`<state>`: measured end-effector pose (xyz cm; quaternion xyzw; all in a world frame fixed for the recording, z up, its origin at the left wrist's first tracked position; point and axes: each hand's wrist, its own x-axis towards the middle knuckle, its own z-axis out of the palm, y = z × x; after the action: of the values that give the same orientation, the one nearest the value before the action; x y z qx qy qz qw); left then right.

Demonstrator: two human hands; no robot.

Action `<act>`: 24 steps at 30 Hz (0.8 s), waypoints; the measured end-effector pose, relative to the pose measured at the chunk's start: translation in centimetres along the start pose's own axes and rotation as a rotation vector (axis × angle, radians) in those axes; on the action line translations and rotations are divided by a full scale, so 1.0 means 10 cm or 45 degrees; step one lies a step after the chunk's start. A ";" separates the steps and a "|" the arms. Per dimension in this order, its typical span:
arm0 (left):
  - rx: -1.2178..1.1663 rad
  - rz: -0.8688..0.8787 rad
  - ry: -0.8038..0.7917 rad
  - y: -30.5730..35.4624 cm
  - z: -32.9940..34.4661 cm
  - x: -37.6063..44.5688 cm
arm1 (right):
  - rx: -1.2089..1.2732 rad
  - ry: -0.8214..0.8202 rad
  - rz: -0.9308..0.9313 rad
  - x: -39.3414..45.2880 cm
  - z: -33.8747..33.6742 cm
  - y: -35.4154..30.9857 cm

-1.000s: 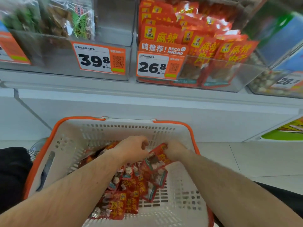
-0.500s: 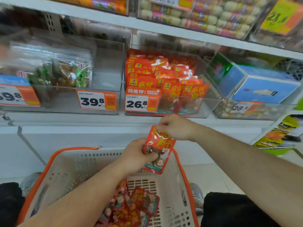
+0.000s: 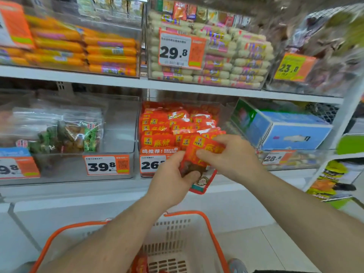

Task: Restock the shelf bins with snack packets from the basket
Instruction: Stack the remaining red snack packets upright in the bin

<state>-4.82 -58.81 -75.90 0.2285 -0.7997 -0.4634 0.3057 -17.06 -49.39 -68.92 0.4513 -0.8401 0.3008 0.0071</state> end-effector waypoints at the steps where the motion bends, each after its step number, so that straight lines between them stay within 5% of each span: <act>1: 0.029 0.037 0.016 0.05 0.00 0.06 | 0.043 0.047 0.010 0.02 -0.05 0.02; 5: 0.431 0.256 0.048 0.20 -0.04 0.33 | 0.112 0.087 -0.031 0.09 -0.16 0.16; 8: 0.986 0.375 0.143 0.15 -0.12 0.57 | 0.046 0.385 -0.192 0.10 -0.16 0.27; 11: 1.162 0.269 0.241 0.07 -0.28 0.76 | 0.014 0.781 -0.460 0.10 -0.14 0.38; 15: 1.251 0.010 0.161 -0.01 -0.42 0.89 | 0.018 0.986 -0.530 0.19 -0.08 0.51; 24: 1.387 -0.295 0.013 0.08 -0.39 0.98 | -0.199 0.684 -0.059 0.82 0.07 0.71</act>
<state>-9.06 -67.15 -70.97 0.4420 -0.8920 -0.0125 0.0942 -27.16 -53.04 -70.73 0.3724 -0.8183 0.3437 0.2712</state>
